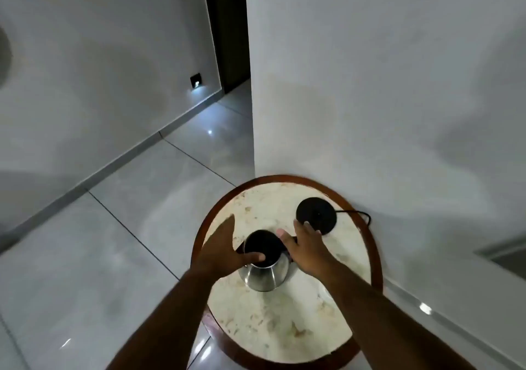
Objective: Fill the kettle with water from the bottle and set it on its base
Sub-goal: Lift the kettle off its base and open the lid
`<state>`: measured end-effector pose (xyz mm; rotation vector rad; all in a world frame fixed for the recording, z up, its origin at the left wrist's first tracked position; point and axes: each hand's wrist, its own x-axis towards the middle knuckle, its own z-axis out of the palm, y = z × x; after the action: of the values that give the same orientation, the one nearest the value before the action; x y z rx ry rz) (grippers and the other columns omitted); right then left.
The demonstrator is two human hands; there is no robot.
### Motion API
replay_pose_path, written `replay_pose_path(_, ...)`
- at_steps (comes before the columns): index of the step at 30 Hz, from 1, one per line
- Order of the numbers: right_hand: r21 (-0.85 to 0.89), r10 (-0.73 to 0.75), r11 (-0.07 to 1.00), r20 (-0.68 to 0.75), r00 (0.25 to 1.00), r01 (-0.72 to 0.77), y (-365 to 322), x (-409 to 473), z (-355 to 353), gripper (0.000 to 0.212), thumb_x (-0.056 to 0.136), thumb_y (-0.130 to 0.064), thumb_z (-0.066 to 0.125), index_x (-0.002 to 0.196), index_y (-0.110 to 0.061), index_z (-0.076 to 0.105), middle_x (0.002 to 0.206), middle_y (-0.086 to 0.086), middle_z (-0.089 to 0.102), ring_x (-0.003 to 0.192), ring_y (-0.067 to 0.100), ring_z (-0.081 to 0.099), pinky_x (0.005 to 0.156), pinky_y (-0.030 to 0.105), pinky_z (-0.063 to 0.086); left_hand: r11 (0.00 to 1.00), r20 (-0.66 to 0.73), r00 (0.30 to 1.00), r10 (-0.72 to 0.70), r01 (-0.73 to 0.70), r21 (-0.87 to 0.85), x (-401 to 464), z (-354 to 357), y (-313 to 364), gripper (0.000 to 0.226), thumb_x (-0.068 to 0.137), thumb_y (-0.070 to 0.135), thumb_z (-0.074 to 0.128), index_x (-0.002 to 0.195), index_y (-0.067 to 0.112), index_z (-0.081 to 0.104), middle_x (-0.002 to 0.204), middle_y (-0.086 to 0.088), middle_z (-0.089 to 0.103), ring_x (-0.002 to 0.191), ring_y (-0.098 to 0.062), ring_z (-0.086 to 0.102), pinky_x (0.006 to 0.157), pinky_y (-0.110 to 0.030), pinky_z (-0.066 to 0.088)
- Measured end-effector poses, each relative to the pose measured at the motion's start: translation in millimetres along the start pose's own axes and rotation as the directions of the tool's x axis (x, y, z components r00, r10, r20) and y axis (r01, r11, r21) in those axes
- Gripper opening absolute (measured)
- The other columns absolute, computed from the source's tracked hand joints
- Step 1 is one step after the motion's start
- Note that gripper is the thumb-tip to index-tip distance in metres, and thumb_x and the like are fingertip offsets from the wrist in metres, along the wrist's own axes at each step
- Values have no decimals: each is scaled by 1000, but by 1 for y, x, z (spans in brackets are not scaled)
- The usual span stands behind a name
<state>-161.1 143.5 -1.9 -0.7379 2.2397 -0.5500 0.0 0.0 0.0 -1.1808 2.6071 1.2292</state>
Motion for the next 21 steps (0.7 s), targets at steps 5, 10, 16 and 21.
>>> replay_pose_path(5,-63,42,997,-60,997,-46,25,21,44,87,83,-75,33,149,-20,19,159,16,4,144,39,-4,115,54,14,997,136,988,-68,64,33,29,41,-27,138,45,68,83,154,20,13,161,-4,20,147,-25,22,115,-38,24)
replay_pose_path(10,-25,-40,999,-87,995,38,33,35,59,109,66,-86,42,149,-22,14,159,14,-8,144,34,-15,115,53,14,996,25,999,38,-36,-80,28,66,-49,95,42,61,85,126,32,51,116,13,65,109,-14,61,83,-22,47)
replay_pose_path(16,-231,-128,965,5,992,125,30,49,45,125,52,-96,36,149,-22,11,160,11,-10,144,31,-17,114,52,15,983,-92,996,-7,-10,-186,15,77,-47,91,40,57,88,121,32,55,103,16,65,91,-7,59,74,-22,45)
replay_pose_path(21,-407,-169,905,-75,983,124,25,53,51,113,58,-90,42,142,-16,30,156,21,15,143,44,2,112,54,22,989,-47,999,19,-25,-148,21,71,-46,93,38,57,89,121,34,56,99,19,66,91,-6,62,72,-14,45)
